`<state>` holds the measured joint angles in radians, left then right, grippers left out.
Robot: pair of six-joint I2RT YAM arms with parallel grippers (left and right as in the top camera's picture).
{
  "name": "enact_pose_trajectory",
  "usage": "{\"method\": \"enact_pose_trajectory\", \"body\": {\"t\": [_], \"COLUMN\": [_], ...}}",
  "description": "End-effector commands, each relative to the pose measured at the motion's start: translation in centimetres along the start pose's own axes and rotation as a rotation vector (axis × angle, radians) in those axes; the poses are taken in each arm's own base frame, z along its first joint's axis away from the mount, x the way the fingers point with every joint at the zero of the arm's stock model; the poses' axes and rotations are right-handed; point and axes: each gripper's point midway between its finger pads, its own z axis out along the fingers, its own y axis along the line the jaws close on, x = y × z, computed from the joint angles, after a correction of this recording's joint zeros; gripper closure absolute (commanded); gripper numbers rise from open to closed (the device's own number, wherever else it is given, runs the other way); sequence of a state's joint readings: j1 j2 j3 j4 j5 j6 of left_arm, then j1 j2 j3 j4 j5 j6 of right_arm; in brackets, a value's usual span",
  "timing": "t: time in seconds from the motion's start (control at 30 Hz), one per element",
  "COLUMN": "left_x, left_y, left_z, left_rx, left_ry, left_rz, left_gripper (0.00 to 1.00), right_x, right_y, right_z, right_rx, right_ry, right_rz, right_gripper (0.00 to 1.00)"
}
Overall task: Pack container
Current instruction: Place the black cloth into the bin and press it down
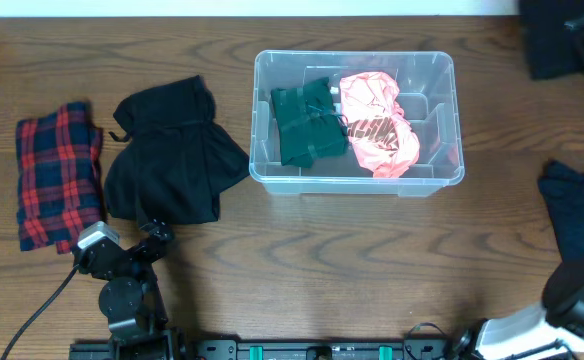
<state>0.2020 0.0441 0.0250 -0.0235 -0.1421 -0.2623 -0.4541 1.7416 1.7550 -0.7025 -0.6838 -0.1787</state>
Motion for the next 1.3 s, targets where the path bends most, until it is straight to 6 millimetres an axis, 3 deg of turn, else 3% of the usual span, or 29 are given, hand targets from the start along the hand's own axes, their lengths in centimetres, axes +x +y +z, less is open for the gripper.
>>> {"method": "enact_pose_trajectory", "body": {"t": [0.0, 0.13, 0.23, 0.47, 0.8, 1.27], "left_x": [1.6, 1.6, 1.6, 1.6, 1.6, 1.6], "left_y": [1.0, 1.0, 1.0, 1.0, 1.0, 1.0], "left_z": [0.1, 0.1, 0.1, 0.1, 0.1, 0.1], "left_rx": [-0.042, -0.042, -0.042, -0.042, -0.042, -0.042], "left_ry": [0.043, 0.043, 0.044, 0.043, 0.043, 0.043], "left_rz": [0.011, 0.011, 0.012, 0.011, 0.011, 0.011], "left_gripper": [0.02, 0.02, 0.02, 0.02, 0.02, 0.02], "right_x": [0.4, 4.6, 7.4, 12.1, 16.4, 22.2], "right_y": [7.3, 14.6, 18.7, 24.6, 28.3, 29.1], "right_z": [1.0, 2.6, 3.4, 4.6, 6.8, 10.7], "right_rx": [-0.171, -0.359, -0.484, -0.653, -0.757, -0.832], "right_ry": [0.030, 0.149, 0.208, 0.292, 0.399, 0.565], "right_rz": [-0.269, -0.548, -0.716, -0.982, -1.029, -0.937], "right_gripper": [0.99, 0.99, 0.99, 0.99, 0.99, 0.99]}}
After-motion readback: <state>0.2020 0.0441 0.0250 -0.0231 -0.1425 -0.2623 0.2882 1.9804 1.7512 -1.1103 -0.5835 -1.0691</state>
